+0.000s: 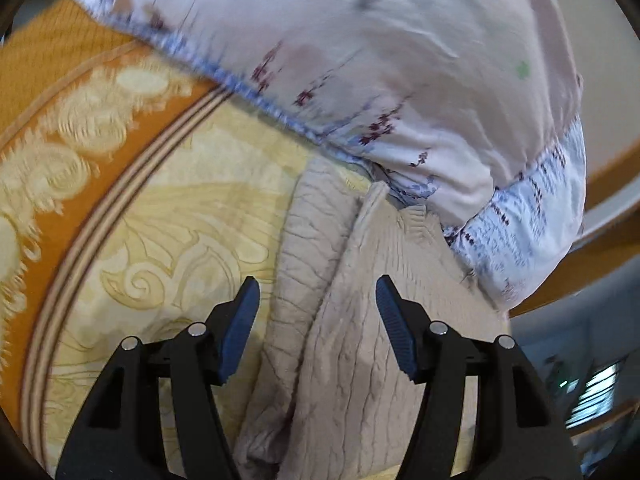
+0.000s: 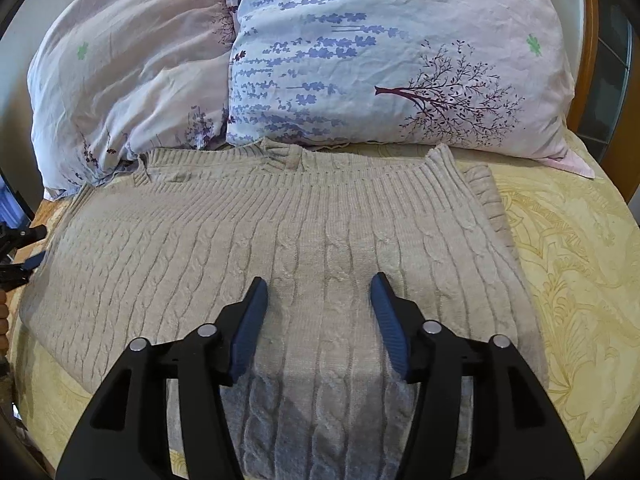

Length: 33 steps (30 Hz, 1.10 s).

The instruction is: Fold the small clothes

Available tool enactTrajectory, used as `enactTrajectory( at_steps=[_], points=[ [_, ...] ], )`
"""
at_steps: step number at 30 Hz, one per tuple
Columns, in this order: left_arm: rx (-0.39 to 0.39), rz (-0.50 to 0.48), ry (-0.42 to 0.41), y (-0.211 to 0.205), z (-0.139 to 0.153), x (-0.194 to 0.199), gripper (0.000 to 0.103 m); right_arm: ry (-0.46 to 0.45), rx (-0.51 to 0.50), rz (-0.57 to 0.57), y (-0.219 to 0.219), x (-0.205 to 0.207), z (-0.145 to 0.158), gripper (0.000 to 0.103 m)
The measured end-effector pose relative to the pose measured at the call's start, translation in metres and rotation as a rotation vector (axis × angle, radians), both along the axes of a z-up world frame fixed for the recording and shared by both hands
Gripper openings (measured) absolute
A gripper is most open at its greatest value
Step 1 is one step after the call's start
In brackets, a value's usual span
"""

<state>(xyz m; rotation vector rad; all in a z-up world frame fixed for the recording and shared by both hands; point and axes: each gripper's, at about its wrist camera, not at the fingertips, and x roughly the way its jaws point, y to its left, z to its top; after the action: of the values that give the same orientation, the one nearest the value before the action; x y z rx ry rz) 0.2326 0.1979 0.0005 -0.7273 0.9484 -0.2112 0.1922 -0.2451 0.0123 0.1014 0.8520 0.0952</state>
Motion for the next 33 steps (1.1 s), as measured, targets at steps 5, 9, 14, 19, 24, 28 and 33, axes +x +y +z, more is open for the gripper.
enactTrajectory(
  at_steps=[5, 9, 14, 19, 24, 28, 33],
  points=[
    [-0.012, -0.002, -0.009, -0.004, -0.001, 0.002, 0.06, -0.001, 0.003, 0.0, 0.0, -0.001, 0.0, 0.059],
    [-0.029, -0.011, -0.002, -0.012, -0.002, 0.005, 0.055, -0.007, 0.014, -0.003, 0.0, -0.001, -0.001, 0.062],
    [-0.038, -0.009, 0.006, -0.016, -0.003, 0.005, 0.044, -0.02, 0.043, -0.015, -0.001, -0.002, -0.001, 0.064],
    [-0.034, -0.022, 0.02, -0.025, -0.006, 0.007, 0.024, -0.02, 0.115, -0.027, -0.009, -0.005, 0.002, 0.064],
    [-0.08, -0.031, -0.027, -0.034, 0.011, 0.006, 0.017, -0.03, 0.168, -0.02, -0.016, -0.014, 0.008, 0.064],
    [-0.135, -0.07, -0.104, -0.056, 0.042, 0.006, 0.015, -0.045, 0.243, -0.009, -0.028, -0.02, 0.013, 0.064],
    [-0.239, -0.15, -0.188, -0.105, 0.075, 0.013, 0.014, -0.074, 0.303, -0.036, -0.052, -0.033, 0.019, 0.064]
  ],
)
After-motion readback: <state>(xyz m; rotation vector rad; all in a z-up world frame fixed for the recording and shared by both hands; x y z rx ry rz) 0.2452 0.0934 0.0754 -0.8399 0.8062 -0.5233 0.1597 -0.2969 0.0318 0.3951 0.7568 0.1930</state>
